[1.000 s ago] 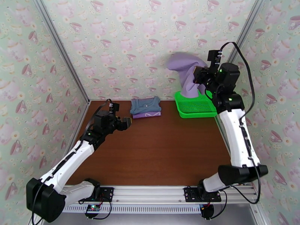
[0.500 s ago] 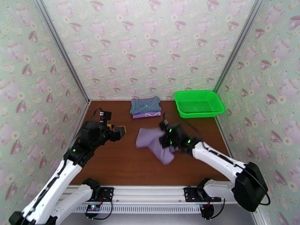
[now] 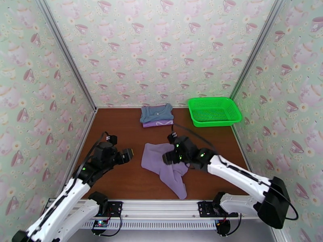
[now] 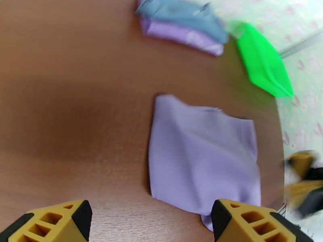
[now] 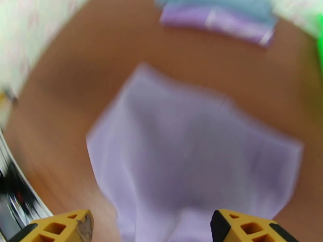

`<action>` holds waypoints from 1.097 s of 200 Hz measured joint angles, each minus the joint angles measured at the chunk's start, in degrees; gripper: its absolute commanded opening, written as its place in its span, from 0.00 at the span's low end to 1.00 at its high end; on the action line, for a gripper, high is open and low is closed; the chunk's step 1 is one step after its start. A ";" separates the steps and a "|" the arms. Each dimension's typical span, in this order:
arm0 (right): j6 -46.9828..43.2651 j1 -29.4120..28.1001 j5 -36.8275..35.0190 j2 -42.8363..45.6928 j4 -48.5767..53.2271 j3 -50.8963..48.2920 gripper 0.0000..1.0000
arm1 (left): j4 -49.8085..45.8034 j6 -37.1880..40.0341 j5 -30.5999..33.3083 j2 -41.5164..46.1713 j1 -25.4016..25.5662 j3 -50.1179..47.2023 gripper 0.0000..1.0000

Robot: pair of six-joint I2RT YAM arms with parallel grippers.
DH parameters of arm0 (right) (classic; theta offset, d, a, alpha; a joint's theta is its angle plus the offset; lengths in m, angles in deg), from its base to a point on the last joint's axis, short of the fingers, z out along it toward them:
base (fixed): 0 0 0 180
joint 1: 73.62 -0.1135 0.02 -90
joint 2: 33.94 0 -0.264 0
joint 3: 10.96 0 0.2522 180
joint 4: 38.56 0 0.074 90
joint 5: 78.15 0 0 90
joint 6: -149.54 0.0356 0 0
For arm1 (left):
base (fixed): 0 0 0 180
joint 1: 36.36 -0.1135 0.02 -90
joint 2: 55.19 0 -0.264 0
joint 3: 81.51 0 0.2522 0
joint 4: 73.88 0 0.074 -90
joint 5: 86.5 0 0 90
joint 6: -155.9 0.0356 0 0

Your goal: Fold and stack the mixed laundry pile

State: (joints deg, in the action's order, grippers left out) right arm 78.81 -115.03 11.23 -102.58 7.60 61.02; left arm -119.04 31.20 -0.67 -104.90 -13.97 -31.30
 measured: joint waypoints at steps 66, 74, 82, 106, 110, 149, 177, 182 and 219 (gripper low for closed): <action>0.00 21.68 1.92 -10.91 -2.32 -3.45 0.79 | 14.64 -1.20 -0.90 -31.45 1.51 7.32 0.85; 0.00 22.29 1.92 -12.98 -2.93 -4.79 0.78 | 15.89 -0.46 -0.92 -34.99 1.97 9.51 0.85; 0.00 22.82 1.92 -14.97 -3.85 -6.19 0.78 | 17.00 0.42 -0.92 -38.56 2.49 11.96 0.85; 0.04 23.80 2.27 -20.48 -6.95 -9.05 0.76 | 18.99 3.34 -0.66 -48.81 4.26 20.00 0.84; 0.07 23.85 2.40 -21.33 -7.58 -9.25 0.76 | 19.02 3.72 -0.59 -50.36 4.57 21.57 0.84; 0.50 24.15 1.53 -25.70 -10.84 -8.57 0.67 | 17.05 8.66 2.91 -63.28 7.78 34.34 0.58; 0.48 24.33 1.25 -27.34 -10.71 -6.73 0.56 | 15.23 10.19 5.40 -66.12 9.18 37.18 0.11; 0.44 24.35 1.22 -27.52 -10.73 -6.58 0.50 | 15.10 10.16 6.64 -66.36 9.44 37.27 0.03; -0.57 24.68 3.72 -30.45 -10.95 -3.56 0.00 | 15.87 10.08 7.30 -66.10 9.84 36.52 0.00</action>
State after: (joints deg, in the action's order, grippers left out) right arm 78.24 -90.36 14.94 -133.03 -3.35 57.46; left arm -103.17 41.27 6.63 -171.00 -4.13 5.22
